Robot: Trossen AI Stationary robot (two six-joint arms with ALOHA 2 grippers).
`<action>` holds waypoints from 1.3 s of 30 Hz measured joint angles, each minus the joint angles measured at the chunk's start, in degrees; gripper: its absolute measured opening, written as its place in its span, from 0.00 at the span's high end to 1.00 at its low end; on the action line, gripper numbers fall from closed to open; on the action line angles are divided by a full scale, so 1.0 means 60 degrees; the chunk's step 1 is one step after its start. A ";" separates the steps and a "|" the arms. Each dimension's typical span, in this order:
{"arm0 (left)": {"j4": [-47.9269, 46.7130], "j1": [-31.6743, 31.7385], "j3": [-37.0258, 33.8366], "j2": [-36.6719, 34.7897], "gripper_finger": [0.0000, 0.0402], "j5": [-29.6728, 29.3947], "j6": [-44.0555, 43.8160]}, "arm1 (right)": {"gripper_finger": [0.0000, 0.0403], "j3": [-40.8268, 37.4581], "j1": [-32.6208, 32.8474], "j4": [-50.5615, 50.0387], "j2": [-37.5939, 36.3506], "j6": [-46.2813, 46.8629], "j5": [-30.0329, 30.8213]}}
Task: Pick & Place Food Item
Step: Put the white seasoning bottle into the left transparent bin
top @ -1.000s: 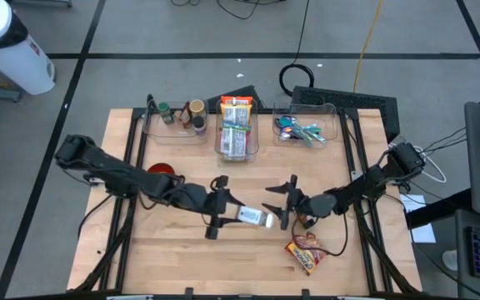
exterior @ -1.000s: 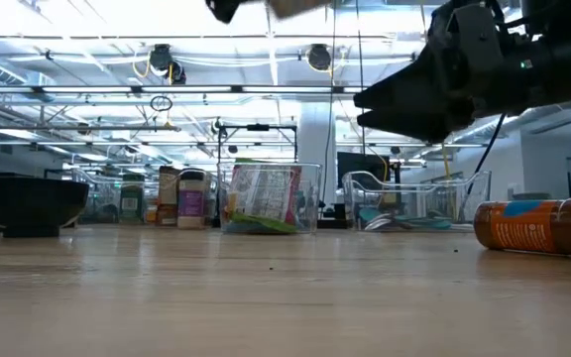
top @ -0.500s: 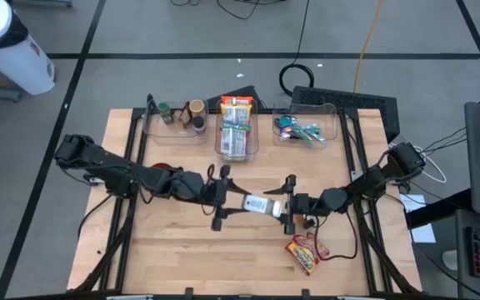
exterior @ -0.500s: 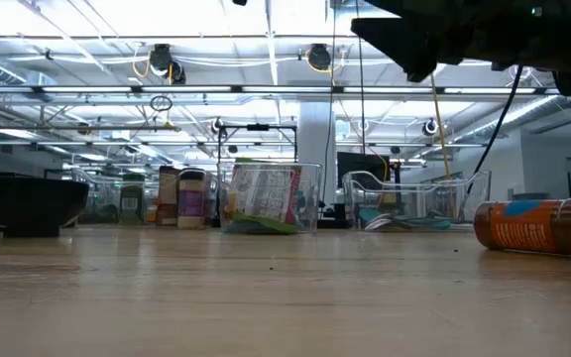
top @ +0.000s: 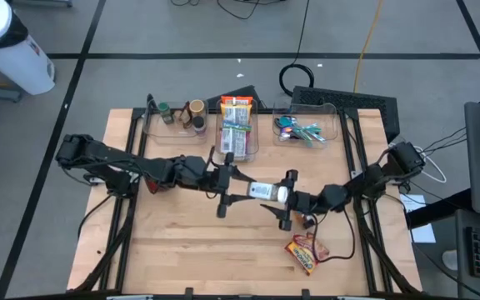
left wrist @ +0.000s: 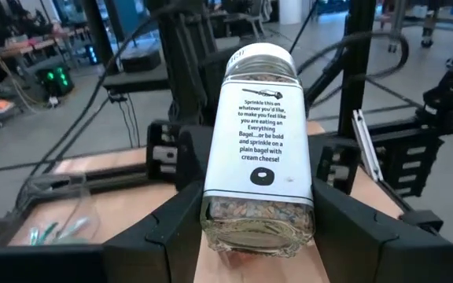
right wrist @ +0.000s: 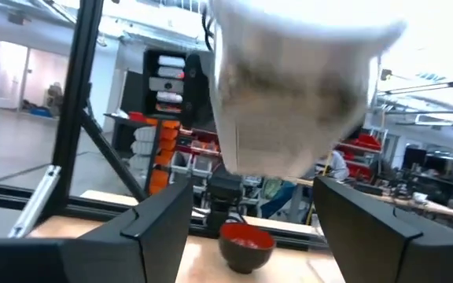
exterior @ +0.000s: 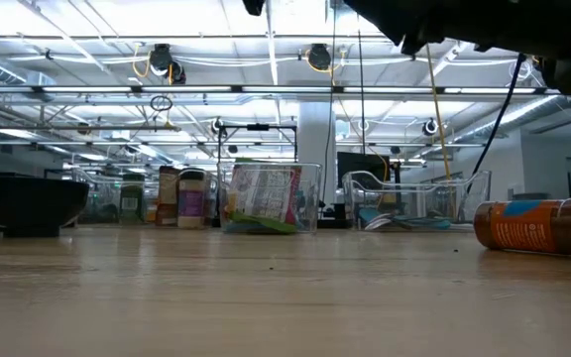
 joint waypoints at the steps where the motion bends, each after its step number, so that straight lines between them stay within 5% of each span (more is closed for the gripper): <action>1: 0.0087 0.0010 0.0000 0.0000 0.49 0.0043 0.0066 | 0.37 0.0000 -0.0057 -0.0002 -0.0013 -0.0041 -0.0004; 18: 0.0653 0.0170 -0.0418 -0.0004 0.49 0.0163 0.0528 | 0.37 0.0556 -0.0534 0.0018 -0.0038 -0.0006 -0.1401; 25: 0.1253 0.0119 -0.0850 -0.0004 0.49 0.0123 0.0454 | 0.39 0.0594 -0.0531 0.0019 -0.0038 0.0026 -0.1497; 31: 0.1328 0.0165 -0.0928 -0.0004 0.49 0.0041 0.0434 | 0.52 0.0594 -0.0531 0.0037 -0.0046 -0.0025 -0.1410; 39: 0.1183 0.0179 -0.0935 -0.0004 0.49 -0.0059 0.0434 | 0.52 0.0594 -0.0538 0.0019 -0.0049 -0.0043 -0.1170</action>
